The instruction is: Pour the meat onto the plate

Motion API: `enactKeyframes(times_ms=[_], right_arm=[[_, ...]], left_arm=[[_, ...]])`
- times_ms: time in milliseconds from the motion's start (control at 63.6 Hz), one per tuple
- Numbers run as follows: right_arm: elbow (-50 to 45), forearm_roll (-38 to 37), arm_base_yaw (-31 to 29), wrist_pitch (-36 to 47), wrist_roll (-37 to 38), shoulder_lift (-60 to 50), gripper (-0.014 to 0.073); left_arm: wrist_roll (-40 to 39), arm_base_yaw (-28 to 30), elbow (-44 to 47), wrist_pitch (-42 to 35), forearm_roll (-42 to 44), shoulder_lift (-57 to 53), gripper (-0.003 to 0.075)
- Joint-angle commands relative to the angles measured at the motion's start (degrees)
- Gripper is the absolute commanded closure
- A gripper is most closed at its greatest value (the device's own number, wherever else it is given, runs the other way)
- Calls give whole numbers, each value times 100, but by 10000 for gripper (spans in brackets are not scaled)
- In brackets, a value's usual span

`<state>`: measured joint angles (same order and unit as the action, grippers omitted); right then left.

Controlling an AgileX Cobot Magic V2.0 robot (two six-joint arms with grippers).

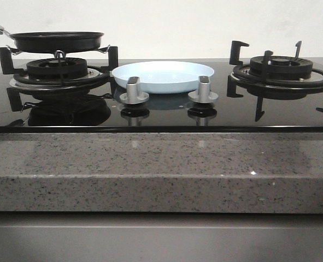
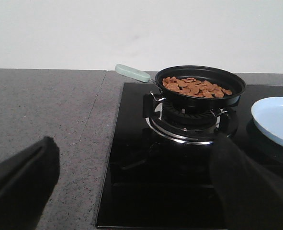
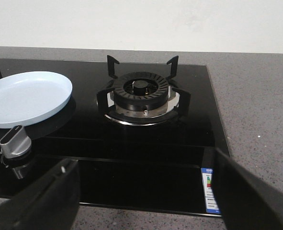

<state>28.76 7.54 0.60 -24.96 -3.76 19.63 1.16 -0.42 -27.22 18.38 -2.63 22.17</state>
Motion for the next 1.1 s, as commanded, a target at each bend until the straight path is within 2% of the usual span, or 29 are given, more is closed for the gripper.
enactKeyframes(times_ms=[0,361,503,864,1084], right_arm=[[220,-69,-4,425,-22,89,-20],[227,47,-4,434,-22,124,-20],[496,370,-4,299,-22,641,-20],[2432,532,28,-1123,-22,2962,-20],[4113,578,487,-2168,-22,4705,-19]], left_arm=[[-36,-35,-213,-505,-5,70,82],[-36,-35,-213,-505,-5,70,82],[-36,-35,-213,-505,-5,70,82],[-36,-35,-213,-505,-5,70,82],[-36,-35,-213,-505,-5,70,82]])
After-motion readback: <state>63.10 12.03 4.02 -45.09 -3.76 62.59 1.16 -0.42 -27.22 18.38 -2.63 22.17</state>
